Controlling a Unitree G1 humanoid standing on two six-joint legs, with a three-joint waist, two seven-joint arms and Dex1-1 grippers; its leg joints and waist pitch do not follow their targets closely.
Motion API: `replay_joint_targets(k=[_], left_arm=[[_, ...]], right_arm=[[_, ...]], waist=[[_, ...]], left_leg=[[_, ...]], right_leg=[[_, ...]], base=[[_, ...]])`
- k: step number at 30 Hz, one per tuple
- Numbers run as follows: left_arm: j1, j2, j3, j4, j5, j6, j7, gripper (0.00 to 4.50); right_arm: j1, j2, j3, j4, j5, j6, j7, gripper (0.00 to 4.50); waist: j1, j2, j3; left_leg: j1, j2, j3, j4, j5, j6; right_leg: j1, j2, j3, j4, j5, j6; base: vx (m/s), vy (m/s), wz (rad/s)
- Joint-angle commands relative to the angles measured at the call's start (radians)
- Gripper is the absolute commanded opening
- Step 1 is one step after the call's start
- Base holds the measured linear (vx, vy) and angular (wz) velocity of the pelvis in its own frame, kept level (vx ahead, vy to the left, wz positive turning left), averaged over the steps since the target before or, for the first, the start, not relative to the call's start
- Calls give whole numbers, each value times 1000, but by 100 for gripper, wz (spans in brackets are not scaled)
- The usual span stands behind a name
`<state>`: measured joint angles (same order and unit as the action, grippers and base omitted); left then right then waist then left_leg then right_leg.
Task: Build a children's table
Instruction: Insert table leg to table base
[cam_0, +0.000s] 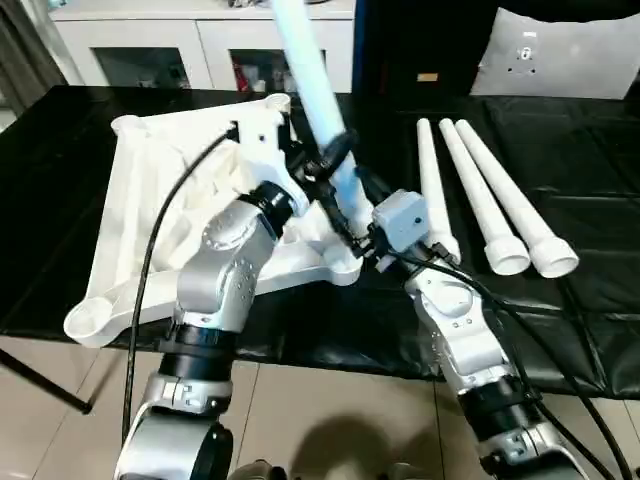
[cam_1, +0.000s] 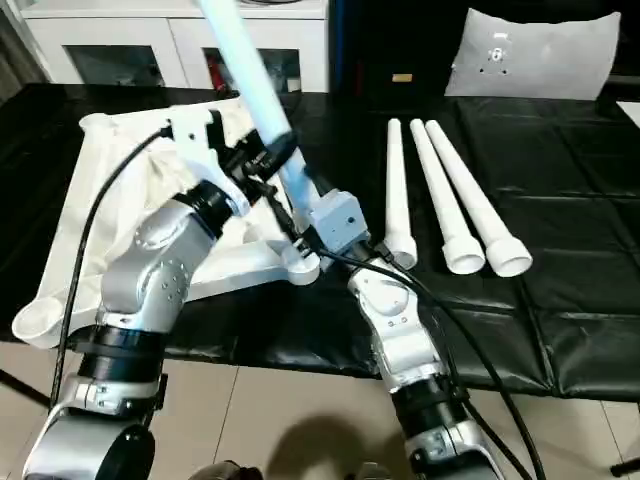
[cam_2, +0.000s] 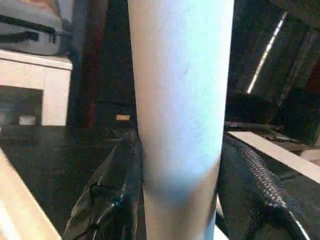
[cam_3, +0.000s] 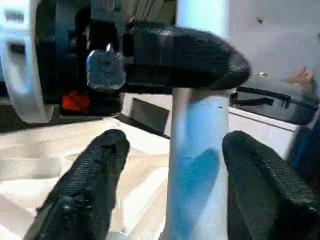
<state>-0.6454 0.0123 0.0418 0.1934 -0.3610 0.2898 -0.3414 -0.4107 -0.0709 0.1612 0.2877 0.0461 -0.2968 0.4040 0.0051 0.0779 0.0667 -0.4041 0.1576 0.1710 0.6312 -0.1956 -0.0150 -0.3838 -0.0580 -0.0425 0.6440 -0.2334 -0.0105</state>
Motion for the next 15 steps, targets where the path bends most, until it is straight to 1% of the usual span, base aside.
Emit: replay_joint_targets(k=[1,2,3,4,6,7,8,9,10,11,12,13,14,15], left_arm=[[-23,6,10,8,-8,5,4,186],[-26,9,13,15,-8,6,4,186],[-29,14,15,25,-6,9,0,186],[-29,16,15,27,-5,10,-2,186],[-28,18,17,28,-7,15,-4,186],[-30,20,21,29,-13,25,-7,186],[-30,20,22,29,-14,26,-7,186],[-37,24,34,31,-29,51,-8,186],[-48,29,52,34,-53,84,-9,186],[-53,32,65,33,-73,107,-10,186],[-53,32,65,33,-73,107,-10,186],[-58,37,82,30,-104,141,-19,186],[-59,39,86,30,-115,151,-24,186],[-64,46,101,30,-146,185,-36,186]], right_arm=[[12,-2,-24,-37,47,39,21,373],[14,-6,-37,-49,68,60,27,373],[17,-12,-69,-69,110,95,28,390],[18,-13,-80,-75,125,107,27,390],[17,-16,-101,-85,151,134,21,410],[12,-18,-127,-97,182,176,9,416],[12,-19,-130,-98,186,181,8,416],[6,-28,-158,-121,235,263,3,434],[-3,-45,-187,-149,297,362,9,449],[-6,-55,-203,-165,339,419,15,449],[-6,-55,-203,-165,339,419,15,450],[-8,-71,-219,-187,391,488,28,450],[-8,-76,-224,-194,405,509,32,450],[-10,-94,-234,-209,447,560,51,450]], waist=[[-1,3,-76],[-1,3,-76],[-1,3,-76],[-1,0,-76],[0,1,-77],[-1,-1,-77],[-1,-1,-77],[0,-1,-77],[1,-1,-78],[1,-1,-77],[2,-12,-78],[3,-8,-76],[6,-7,-77],[7,-7,-78]], left_leg=[[22,70,-32,-77,-155,104],[22,70,-32,-78,-156,102],[23,71,-33,-79,-159,100],[22,70,-32,-79,-158,99],[22,69,-31,-78,-153,94],[22,68,-31,-76,-144,95],[21,68,-30,-76,-139,96],[21,67,-30,-76,-130,99],[22,66,-30,-75,-122,101],[24,65,-31,-75,-115,104],[23,66,-31,-75,-111,107],[22,64,-28,-73,-113,102],[23,63,-28,-72,-110,100],[22,63,-28,-72,-100,98]], right_leg=[[49,-82,45,-78,43,-268],[48,-82,45,-77,45,-268],[49,-82,45,-78,43,-269],[50,-83,46,-78,41,-271],[50,-84,46,-79,37,-270],[50,-83,46,-79,43,-271],[51,-84,46,-79,46,-272],[51,-83,46,-78,49,-272],[52,-82,46,-77,54,-274],[53,-81,45,-76,56,-275],[53,-81,46,-78,55,-277],[51,-82,45,-81,30,-275],[52,-83,45,-80,24,-275],[51,-82,44,-80,19,-272]], base=[[0,0,0],[0,0,0],[0,0,0],[0,0,0],[0,0,0],[0,0,0],[0,0,0],[0,0,0],[0,0,0],[0,0,0],[0,0,0],[0,0,0],[0,0,0],[0,0,0]])
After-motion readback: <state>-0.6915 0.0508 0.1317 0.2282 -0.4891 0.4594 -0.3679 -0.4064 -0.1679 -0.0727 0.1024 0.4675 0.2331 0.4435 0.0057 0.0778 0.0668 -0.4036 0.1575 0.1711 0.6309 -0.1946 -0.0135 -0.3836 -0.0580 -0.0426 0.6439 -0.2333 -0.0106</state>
